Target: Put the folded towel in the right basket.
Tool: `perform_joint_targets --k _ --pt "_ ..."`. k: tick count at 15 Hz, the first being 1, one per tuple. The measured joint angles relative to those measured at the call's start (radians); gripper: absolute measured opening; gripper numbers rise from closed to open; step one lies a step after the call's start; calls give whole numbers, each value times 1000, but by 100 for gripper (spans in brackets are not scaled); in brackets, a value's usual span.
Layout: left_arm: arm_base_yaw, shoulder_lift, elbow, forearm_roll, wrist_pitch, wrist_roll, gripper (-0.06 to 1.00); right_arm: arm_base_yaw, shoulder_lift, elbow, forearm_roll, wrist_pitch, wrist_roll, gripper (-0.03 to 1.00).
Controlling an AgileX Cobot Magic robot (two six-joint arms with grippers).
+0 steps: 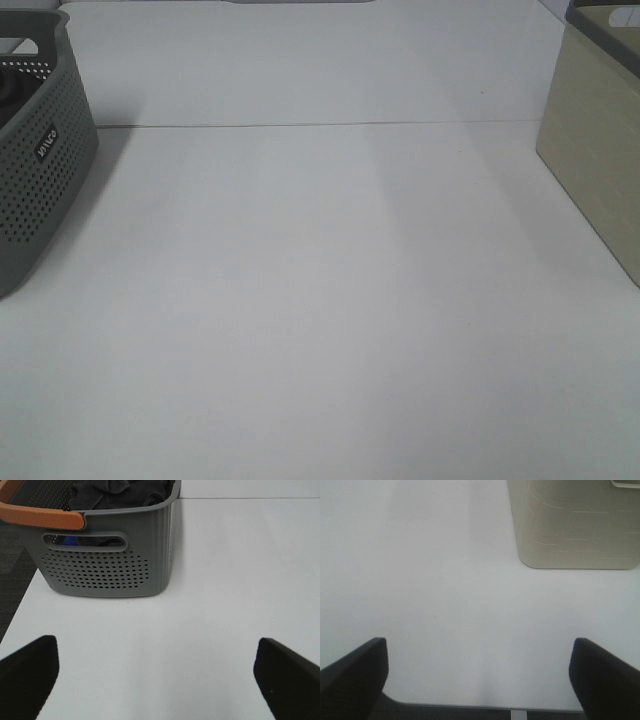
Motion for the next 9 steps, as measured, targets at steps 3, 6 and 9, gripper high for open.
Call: perform_joint_targets --k 3,6,9 --pt "0 0 0 0 0 0 99 0 0 0 0 -1 0 94" --pt "0 0 0 0 0 0 99 0 0 0 0 -1 0 94" --pt "0 0 0 0 0 0 99 0 0 0 0 -1 0 94"
